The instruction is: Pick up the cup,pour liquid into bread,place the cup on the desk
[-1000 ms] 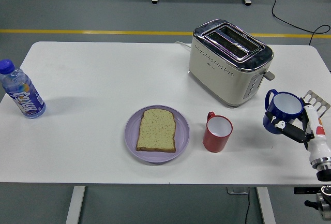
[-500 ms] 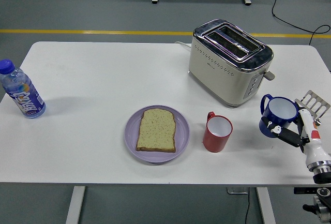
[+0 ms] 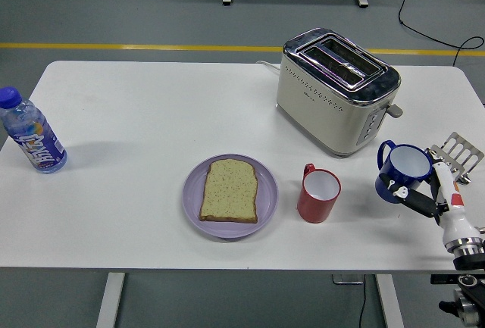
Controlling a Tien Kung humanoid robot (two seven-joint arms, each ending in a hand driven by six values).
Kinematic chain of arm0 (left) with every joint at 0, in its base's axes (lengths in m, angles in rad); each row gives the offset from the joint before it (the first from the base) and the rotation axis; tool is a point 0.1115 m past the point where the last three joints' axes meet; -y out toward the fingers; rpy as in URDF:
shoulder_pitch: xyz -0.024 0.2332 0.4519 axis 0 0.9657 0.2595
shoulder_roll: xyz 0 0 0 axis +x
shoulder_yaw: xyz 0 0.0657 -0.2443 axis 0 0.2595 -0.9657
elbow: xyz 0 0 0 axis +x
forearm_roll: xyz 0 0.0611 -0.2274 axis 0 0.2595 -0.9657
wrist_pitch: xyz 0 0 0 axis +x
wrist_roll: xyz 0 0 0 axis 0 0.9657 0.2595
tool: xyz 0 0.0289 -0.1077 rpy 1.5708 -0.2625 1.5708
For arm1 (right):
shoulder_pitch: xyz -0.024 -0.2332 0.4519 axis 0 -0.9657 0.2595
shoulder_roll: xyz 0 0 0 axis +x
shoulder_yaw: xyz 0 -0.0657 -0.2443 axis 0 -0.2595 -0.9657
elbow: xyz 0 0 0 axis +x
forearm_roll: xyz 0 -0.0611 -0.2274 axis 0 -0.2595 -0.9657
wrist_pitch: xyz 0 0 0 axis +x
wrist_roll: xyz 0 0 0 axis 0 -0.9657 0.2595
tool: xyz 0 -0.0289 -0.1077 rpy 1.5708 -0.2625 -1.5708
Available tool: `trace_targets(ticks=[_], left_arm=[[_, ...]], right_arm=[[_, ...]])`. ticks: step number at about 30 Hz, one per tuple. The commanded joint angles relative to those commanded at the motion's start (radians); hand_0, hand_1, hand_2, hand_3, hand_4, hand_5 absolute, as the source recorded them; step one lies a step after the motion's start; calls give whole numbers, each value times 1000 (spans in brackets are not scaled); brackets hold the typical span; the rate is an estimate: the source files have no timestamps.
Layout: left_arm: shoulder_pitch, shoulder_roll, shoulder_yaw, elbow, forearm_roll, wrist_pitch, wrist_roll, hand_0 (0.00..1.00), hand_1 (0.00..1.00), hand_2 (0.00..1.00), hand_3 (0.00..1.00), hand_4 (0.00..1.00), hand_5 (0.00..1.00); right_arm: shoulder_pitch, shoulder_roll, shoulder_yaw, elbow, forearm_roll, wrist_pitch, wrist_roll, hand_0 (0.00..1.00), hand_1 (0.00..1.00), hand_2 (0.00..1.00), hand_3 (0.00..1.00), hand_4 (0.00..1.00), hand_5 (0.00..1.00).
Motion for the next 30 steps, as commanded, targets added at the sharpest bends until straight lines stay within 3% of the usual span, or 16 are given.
trace_targets(ticks=[13,30], left_arm=[[-4,-2,8,1,-15,-2,-4,690,756,773,611,396,998],[-7,-1,11,0,-19,-2,-5,690,756,773,611,396,998]], right_arm=[[32,22,-26,-72,59,19,81,480,399,518,533,646,2],[64,23,-98,-145,111,41,89,491,404,520,531,649,2]])
